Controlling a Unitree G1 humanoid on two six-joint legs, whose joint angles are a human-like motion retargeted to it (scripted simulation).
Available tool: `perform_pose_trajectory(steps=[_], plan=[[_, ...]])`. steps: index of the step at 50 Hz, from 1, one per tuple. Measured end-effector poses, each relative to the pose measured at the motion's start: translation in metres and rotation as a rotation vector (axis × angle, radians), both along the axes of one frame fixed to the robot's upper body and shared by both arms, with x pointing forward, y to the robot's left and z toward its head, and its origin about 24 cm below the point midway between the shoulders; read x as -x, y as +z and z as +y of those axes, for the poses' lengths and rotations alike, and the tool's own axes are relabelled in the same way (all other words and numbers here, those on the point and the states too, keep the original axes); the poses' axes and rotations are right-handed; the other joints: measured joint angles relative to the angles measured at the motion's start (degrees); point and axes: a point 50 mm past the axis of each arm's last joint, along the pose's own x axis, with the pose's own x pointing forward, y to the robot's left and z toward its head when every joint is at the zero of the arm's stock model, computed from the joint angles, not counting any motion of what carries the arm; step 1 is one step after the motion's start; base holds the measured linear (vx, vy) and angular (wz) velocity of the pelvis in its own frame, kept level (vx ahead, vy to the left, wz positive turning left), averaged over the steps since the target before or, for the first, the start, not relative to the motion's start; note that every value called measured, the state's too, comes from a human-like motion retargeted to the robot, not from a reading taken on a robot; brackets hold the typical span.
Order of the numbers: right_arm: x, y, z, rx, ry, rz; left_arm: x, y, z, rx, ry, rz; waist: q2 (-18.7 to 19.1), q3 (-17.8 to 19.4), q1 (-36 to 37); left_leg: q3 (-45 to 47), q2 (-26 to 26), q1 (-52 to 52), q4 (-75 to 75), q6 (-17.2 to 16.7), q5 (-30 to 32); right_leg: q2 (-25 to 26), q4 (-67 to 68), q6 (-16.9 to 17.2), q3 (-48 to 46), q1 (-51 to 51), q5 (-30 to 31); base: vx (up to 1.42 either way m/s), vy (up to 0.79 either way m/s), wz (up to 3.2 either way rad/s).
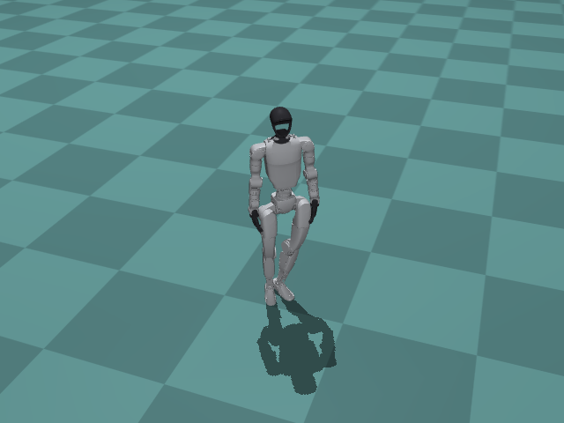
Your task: In place motions
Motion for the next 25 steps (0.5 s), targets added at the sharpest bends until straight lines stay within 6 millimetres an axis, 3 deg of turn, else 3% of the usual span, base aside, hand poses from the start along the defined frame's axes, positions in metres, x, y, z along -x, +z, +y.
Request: perform_pose_trajectory(steps=[4,10,13,17,18,20,22,25], plan=[[-0.015,0.000,0.004,-0.010,0.009,-0.057,0.005,0.000,0.000,0.005,0.015,0.013,0.40,-0.10,0.57,-2.06,-0.02,-1.16,0.88,-0.41,-0.34,-0.05,1.65,-0.09,-1.04,-0.52,-1.36,-0.11,0.09,0.36],[-0.022,0.001,0.005,-0.011,-0.013,-0.087,0.000,0.000,0.002,0.000,-0.006,0.003,1.99,0.53,1.33,-9.35,1.65,-5.34,4.40,-1.48,0.06,0.35,10.40,-0.68,-0.61,-3.55,-4.68,-0.18,0.03,1.06],[-0.019,0.001,0.004,0.000,-0.013,-0.073,-0.007,0.001,0.005,-0.003,-0.021,-0.019,2.70,1.54,-1.33,-15.15,1.30,-6.88,5.20,-1.46,1.60,2.45,14.24,-1.26,11.86,-6.84,-3.39,-0.21,-0.01,2.32],[-0.011,0.000,0.003,0.002,-0.026,-0.043,-0.022,0.002,0.009,-0.016,-0.036,-0.063,2.32,3.24,-2.89,-21.84,-0.76,-8.74,5.99,-1.59,4.89,5.94,14.33,2.53,31.63,-7.56,-2.93,-0.30,0.01,2.69],[-0.010,0.000,0.002,-0.002,-0.032,-0.036,-0.028,0.003,0.010,-0.020,-0.038,-0.079,2.28,3.86,-3.01,-24.31,-1.55,-9.00,6.04,-1.75,5.91,5.76,13.80,2.83,30.92,-6.94,-3.91,-0.36,0.04,2.51],[-0.004,0.000,0.001,-0.005,-0.034,-0.019,-0.037,0.004,0.011,-0.021,-0.041,-0.102,1.79,4.67,-2.13,-27.92,-2.91,-9.04,5.55,-2.33,7.41,2.83,11.96,0.31,21.09,-5.56,-5.40,-0.35,0.03,2.01],[0.009,0.001,-0.004,-0.002,-0.032,0.026,-0.045,0.005,0.011,-0.014,-0.054,-0.127,-0.61,4.90,3.02,-30.00,-5.55,-9.32,4.40,-3.19,8.71,0.95,9.78,-0.61,15.58,-3.45,-5.55,-0.44,0.01,1.45],[0.022,0.003,-0.013,-0.001,-0.016,0.088,-0.049,0.005,0.007,-0.018,-0.068,-0.149,-1.66,6.49,8.63,-33.59,-7.06,-9.21,3.64,-4.87,8.55,-1.85,9.60,0.35,7.27,-1.86,-5.82,-0.47,-0.06,2.01]])
